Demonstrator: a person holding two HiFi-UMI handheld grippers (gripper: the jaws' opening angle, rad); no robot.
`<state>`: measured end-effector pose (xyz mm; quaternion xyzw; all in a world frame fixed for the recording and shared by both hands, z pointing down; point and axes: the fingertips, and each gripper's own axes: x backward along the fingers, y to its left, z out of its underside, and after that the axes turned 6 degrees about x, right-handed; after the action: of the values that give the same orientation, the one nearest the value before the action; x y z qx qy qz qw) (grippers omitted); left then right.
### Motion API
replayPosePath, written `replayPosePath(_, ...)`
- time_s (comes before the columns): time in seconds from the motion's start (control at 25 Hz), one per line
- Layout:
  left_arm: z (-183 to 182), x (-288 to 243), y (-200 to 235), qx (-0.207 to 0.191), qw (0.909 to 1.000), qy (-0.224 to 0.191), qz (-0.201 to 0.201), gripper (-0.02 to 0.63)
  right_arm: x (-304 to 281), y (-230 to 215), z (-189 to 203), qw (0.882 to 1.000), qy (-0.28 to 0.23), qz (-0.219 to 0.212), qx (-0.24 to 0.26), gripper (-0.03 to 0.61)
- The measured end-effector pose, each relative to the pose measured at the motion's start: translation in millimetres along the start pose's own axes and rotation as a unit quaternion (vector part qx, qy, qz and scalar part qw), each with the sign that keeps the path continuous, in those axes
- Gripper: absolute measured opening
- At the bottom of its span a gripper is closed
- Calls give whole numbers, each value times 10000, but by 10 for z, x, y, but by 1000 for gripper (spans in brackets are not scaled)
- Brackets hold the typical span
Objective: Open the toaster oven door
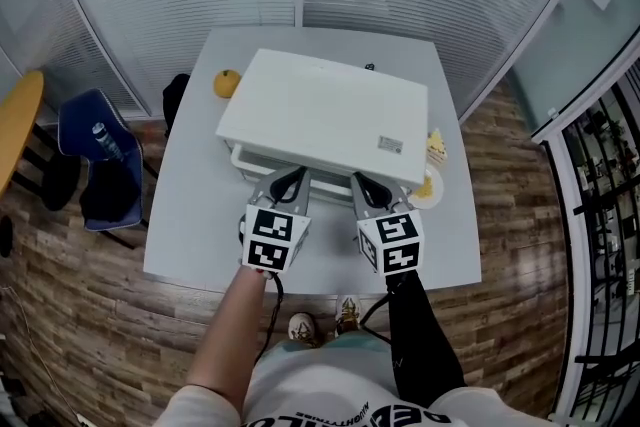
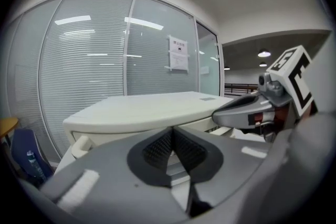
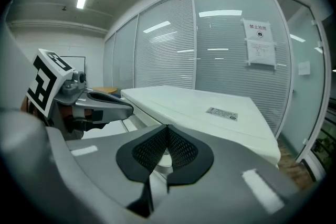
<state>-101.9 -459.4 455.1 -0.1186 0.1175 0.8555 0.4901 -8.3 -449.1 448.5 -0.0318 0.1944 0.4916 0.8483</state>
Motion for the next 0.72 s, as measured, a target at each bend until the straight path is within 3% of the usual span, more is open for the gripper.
replayPosePath(0.12,15,6,7,134,9999,23,18,58,2,12,9,10000,49,-8,40,2)
replayPosePath(0.72,280,354,-105,-7,9999,134,93,58,229,422,187,9981,293,-92,526,2)
